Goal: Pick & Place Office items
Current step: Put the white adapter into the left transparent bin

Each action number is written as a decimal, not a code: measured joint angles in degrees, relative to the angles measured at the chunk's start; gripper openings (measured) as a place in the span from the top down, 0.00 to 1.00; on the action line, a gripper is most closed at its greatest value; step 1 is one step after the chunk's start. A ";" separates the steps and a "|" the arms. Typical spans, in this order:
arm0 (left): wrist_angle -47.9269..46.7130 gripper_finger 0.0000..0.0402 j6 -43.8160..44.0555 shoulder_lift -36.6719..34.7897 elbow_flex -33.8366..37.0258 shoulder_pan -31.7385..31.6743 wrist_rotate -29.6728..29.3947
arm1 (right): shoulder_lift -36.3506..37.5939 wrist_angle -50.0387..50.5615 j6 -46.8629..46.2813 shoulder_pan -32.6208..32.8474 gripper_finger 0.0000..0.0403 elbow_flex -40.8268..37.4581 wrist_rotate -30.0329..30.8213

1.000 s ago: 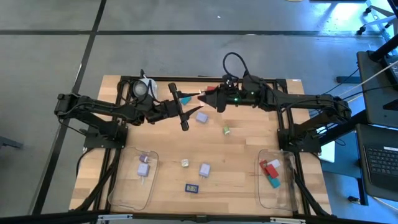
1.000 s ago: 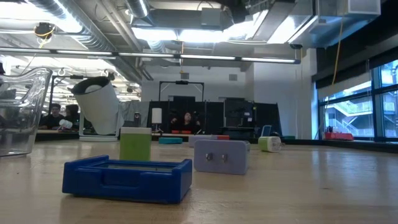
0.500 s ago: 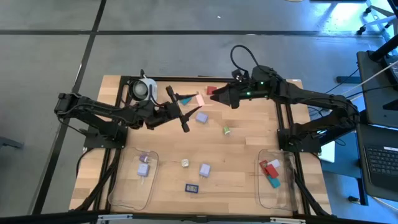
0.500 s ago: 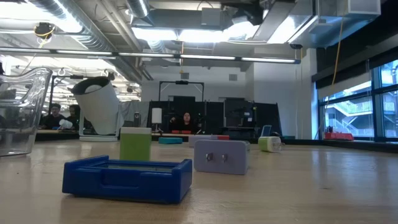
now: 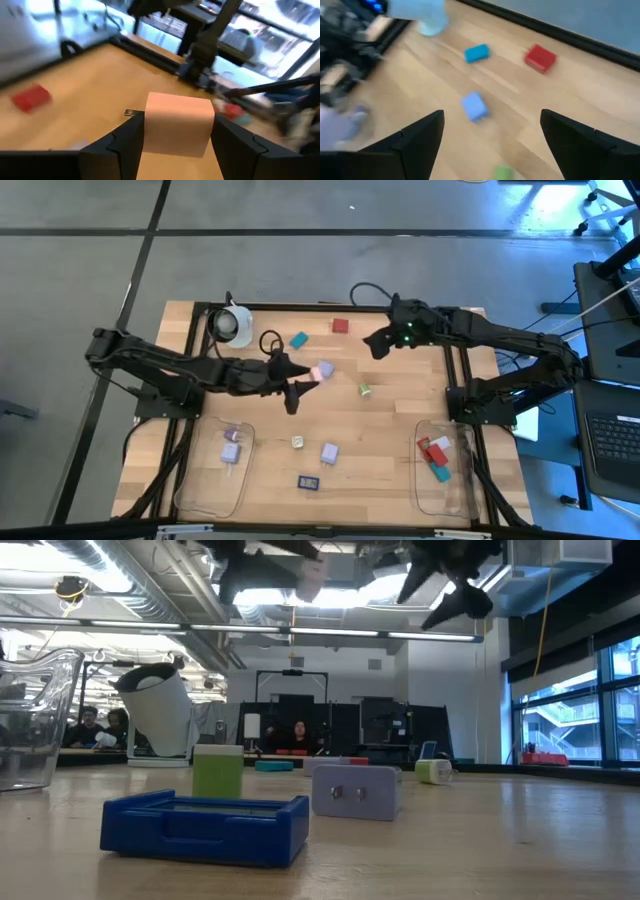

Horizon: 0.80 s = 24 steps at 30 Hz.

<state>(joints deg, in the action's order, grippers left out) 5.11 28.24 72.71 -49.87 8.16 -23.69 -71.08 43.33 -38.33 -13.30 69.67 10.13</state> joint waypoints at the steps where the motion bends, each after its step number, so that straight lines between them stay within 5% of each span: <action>1: -0.46 0.50 2.52 -0.40 0.00 0.00 1.15 | -0.15 0.68 0.01 0.00 0.18 0.01 0.77; 8: -10.37 0.50 19.55 -5.72 -0.02 3.82 10.64 | -0.97 5.53 1.30 0.25 0.18 0.00 1.06; 13: -21.98 0.50 36.99 -7.29 -0.02 14.78 12.03 | -2.52 8.26 -0.24 2.62 0.18 -0.02 3.01; 18: -36.91 0.50 66.50 -7.30 -0.02 27.31 14.39 | -4.71 10.05 -1.54 7.18 0.18 -0.06 4.57; 24: -44.35 0.50 87.37 -6.80 -0.02 38.37 10.08 | -7.74 8.68 0.59 10.93 0.18 -0.07 5.68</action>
<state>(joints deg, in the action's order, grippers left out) -39.23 115.62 65.91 -49.89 46.53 -13.61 -78.82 52.01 -37.74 -2.37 69.60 15.81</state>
